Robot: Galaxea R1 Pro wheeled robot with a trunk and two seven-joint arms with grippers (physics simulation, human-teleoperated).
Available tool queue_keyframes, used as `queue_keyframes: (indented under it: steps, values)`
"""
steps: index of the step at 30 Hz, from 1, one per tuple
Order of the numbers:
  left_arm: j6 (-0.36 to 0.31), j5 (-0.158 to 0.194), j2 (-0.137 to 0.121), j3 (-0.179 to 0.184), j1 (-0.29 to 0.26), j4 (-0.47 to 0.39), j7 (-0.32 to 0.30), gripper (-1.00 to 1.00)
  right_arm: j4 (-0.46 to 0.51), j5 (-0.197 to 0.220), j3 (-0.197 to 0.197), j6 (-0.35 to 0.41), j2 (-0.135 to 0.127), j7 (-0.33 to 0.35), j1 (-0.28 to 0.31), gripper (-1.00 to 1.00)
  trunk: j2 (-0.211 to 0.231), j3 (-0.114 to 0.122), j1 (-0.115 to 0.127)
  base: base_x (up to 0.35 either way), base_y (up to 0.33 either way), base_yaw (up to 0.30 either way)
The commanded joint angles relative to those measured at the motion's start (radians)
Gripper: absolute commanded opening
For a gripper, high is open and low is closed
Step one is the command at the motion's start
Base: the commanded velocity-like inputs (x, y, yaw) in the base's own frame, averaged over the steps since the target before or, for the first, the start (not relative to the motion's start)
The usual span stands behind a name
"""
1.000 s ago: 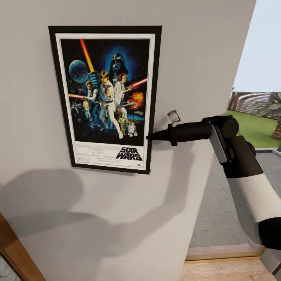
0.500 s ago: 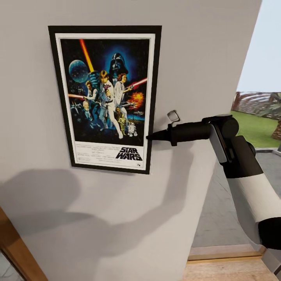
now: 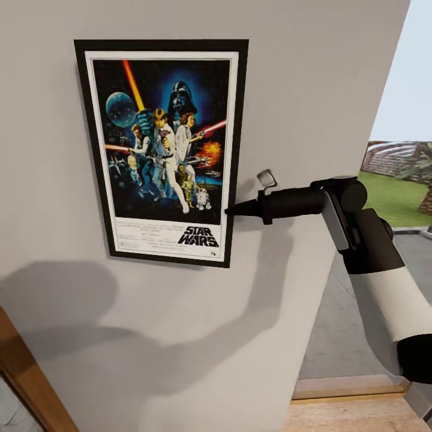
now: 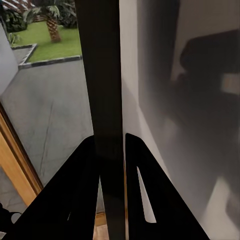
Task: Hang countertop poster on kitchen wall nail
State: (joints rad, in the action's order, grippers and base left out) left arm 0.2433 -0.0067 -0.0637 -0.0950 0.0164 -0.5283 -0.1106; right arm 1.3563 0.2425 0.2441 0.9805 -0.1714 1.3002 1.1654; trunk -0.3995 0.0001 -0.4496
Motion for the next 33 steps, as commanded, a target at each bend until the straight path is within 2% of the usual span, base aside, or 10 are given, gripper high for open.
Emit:
queue_keyframes:
  steps: [1, 33]
  values:
    - [0.001, -0.001, 0.001, -0.006, 0.000, -0.001, -0.009, 1.00, 0.000, 0.004, 0.001, 0.007, -0.001, 0.001, 0.000, -1.00, -0.001, 0.000, 0.000, -0.001, 0.003, 0.000]
    - [0.000, -0.001, 0.001, -0.006, 0.000, -0.001, -0.009, 1.00, 0.000, 0.004, 0.001, 0.006, 0.000, 0.001, 0.000, -1.00, -0.001, 0.000, 0.000, 0.000, 0.022, 0.000]
